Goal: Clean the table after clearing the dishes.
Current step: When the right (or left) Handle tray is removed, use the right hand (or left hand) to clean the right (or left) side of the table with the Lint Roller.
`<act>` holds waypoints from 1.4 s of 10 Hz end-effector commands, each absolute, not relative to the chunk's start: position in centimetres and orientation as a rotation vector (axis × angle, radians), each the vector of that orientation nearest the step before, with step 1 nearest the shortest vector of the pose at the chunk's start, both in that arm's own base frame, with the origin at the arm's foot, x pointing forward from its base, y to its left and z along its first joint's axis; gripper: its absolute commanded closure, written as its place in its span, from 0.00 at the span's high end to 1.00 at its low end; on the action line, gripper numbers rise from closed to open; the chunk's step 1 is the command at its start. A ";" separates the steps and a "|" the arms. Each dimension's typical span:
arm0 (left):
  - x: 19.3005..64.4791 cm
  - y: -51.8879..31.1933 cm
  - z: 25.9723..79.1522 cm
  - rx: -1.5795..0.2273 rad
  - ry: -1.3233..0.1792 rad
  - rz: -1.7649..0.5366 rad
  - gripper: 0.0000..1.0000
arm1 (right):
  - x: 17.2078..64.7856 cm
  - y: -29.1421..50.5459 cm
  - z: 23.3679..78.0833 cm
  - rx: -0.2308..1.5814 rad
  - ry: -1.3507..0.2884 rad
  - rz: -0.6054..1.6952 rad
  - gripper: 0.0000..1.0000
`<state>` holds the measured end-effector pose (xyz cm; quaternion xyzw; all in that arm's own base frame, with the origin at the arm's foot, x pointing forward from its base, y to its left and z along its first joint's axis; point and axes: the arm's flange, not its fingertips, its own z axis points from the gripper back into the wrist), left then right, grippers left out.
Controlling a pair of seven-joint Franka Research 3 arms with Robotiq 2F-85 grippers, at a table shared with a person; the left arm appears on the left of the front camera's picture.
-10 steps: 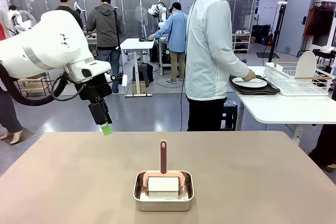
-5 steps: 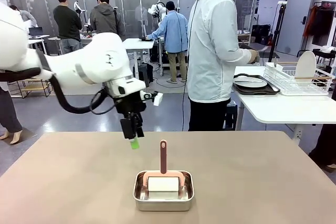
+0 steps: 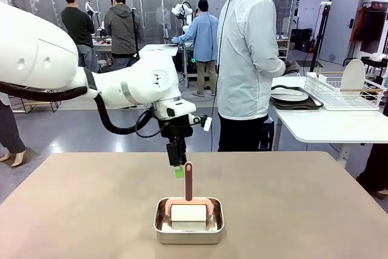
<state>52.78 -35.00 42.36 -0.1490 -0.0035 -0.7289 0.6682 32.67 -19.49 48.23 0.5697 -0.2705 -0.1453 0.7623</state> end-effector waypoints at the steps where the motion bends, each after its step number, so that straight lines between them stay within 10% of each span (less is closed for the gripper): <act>1: 52.9 -36.5 42.8 -0.306 0.063 -1.614 1.00 | 32.6 -19.4 48.5 1.246 -0.590 -0.309 1.00; 10: 52.3 -39.0 40.1 -0.274 0.204 -1.622 0.95 | 32.6 -19.4 48.5 1.246 -0.590 -0.309 1.00; 14: 52.3 -39.0 40.2 -0.273 0.209 -1.620 0.57 | 32.6 -19.4 48.5 1.246 -0.590 -0.309 1.00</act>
